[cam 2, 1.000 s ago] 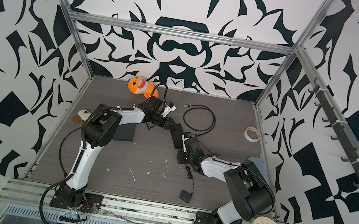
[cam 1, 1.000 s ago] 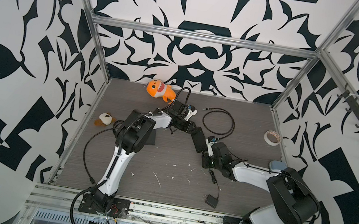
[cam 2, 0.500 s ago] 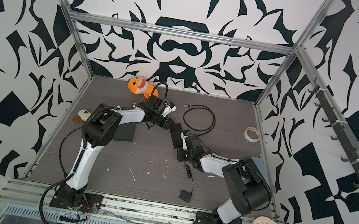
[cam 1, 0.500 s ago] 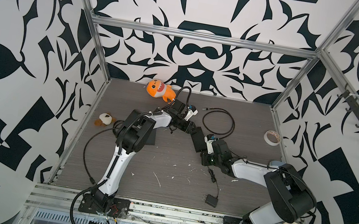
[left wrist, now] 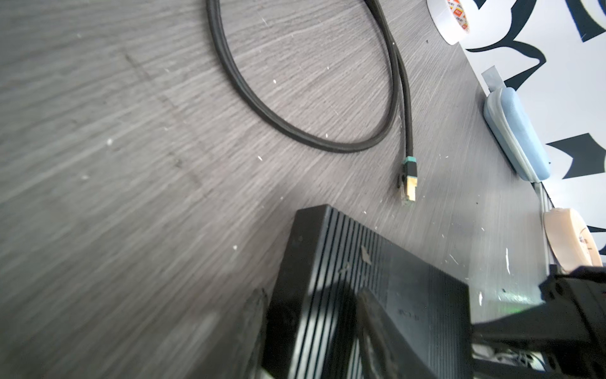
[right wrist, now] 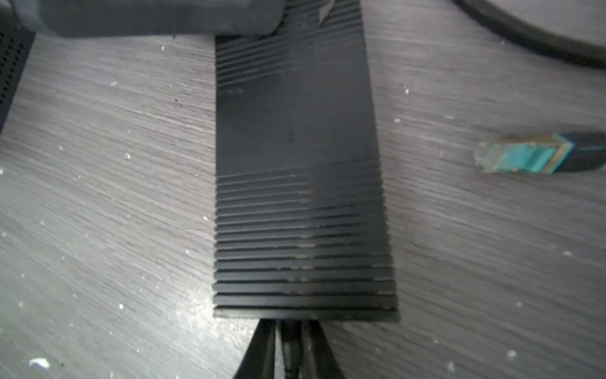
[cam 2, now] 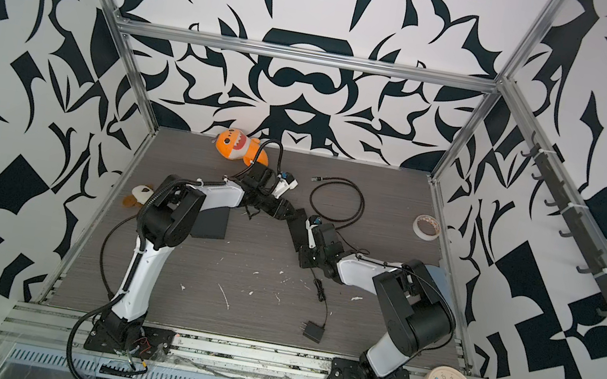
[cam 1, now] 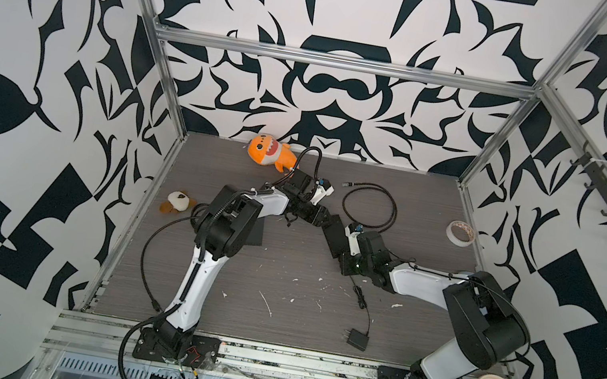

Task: Insert the plug into the switch port
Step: 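Open the right gripper and draw it back from the inserted plug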

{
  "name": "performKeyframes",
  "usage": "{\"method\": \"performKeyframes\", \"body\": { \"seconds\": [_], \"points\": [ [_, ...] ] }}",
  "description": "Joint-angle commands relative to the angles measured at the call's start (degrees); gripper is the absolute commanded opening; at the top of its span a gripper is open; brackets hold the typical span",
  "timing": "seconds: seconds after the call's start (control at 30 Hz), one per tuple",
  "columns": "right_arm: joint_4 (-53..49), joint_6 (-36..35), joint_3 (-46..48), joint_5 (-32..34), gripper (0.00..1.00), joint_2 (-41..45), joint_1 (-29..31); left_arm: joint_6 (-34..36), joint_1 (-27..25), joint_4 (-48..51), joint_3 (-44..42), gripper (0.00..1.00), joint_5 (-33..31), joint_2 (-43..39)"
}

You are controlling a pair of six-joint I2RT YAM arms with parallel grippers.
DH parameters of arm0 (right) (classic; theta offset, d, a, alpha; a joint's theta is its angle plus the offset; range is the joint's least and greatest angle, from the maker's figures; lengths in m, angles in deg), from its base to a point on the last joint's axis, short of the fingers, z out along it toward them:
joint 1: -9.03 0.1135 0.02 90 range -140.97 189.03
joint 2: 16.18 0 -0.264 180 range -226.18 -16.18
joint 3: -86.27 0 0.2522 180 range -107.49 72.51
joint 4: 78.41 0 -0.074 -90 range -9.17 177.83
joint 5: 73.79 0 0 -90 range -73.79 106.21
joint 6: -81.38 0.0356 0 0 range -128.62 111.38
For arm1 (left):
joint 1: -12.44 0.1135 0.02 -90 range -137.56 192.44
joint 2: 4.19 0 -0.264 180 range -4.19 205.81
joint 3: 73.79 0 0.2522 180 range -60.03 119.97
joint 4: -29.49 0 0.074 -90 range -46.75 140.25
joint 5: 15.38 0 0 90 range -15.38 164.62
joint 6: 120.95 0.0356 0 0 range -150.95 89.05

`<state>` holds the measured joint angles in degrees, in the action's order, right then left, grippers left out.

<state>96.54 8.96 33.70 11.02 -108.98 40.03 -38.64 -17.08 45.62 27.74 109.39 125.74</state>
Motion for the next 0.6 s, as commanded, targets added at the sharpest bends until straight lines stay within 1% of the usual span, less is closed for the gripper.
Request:
{"method": "performKeyframes", "body": {
  "seconds": [0.0, 0.07, 0.13, 0.27, 0.33, 0.4, 0.5, 0.57],
  "points": [
    [-0.8, 0.9, 1.0, 0.9, 0.24, 3.4, -0.7, -8.0, 0.2, 0.2, -5.9, 0.48, -0.2, -1.6],
    [-3.8, 1.9, 2.1, 0.9, 0.29, 5.5, -0.7, -11.2, 1.6, -3.1, -8.0, 0.49, -3.6, -3.2],
    [-6.5, 2.7, 2.8, 0.4, 0.33, 8.3, -0.8, -12.4, 2.4, -4.1, -8.6, 0.49, -5.7, -3.8],
    [-11.6, 3.2, 3.5, -0.7, 0.38, 14.6, -0.8, -13.9, 2.5, -4.5, -7.7, 0.50, -6.6, -3.7],
    [-14.2, 2.4, 2.9, 0.1, 0.38, 17.1, -0.7, -14.3, 2.5, -4.7, -7.4, 0.50, -6.7, -3.5],
    [-15.7, 0.8, 2.8, 0.6, 0.36, 18.6, -0.8, -14.9, 2.5, -5.3, -7.5, 0.50, -7.0, -3.5],
    [-15.8, -1.5, 2.4, 0.3, 0.32, 17.2, -0.7, -15.2, 2.5, -5.7, -7.4, 0.50, -7.1, -3.5],
    [-15.8, -3.0, 1.7, 1.1, 0.31, 14.6, -0.7, -15.1, 2.5, -5.5, -7.1, 0.50, -7.1, -3.4]
  ]
}}
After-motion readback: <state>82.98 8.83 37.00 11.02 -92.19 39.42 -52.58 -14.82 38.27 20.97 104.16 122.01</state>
